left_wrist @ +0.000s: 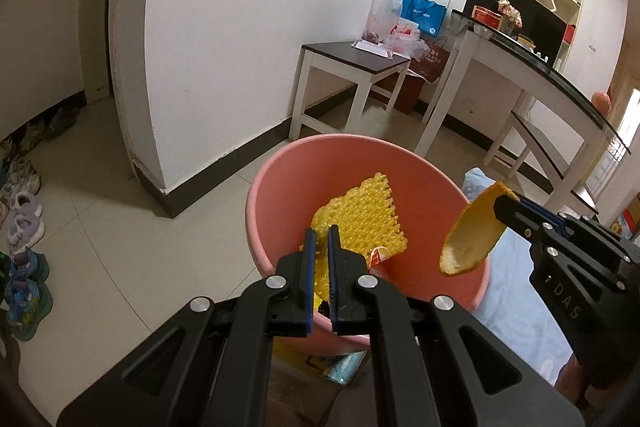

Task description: Collect trash

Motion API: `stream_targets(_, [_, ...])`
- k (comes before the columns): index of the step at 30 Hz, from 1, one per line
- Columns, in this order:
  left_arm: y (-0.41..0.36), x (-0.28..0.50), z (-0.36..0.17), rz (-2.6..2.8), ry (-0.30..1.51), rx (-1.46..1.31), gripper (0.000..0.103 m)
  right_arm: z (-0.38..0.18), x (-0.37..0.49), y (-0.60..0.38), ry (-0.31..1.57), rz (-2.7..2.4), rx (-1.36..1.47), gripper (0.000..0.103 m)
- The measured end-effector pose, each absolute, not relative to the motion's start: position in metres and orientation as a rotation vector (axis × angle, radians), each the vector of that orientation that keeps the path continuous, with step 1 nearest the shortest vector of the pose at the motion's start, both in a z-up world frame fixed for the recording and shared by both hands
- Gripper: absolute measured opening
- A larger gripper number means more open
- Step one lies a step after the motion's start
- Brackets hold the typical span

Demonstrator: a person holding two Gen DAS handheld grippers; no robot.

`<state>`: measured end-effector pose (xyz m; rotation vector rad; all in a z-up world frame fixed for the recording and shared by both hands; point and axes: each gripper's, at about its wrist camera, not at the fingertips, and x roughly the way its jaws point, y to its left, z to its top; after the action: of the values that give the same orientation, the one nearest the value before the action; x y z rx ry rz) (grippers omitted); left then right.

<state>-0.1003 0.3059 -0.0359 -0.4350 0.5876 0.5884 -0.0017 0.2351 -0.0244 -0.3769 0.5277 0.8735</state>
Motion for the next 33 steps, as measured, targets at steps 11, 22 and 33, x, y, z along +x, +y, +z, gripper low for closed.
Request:
stream_targets(11, [0.299, -0.096, -0.035, 0.58, 0.573, -0.429, 0.036, -0.028, 0.002, 0.237, 0.535, 0.884, -0.375, 0.004])
stream_targets(22, [0.294, -0.093, -0.035, 0.58, 0.576, -0.423, 0.036, -0.023, 0.0, 0.232, 0.514, 0.906, -0.349, 0.045])
stream_targets(33, [0.283, -0.094, -0.029, 0.57, 0.57, -0.408, 0.036, -0.015, -0.002, 0.216, 0.511, 0.904, -0.323, 0.045])
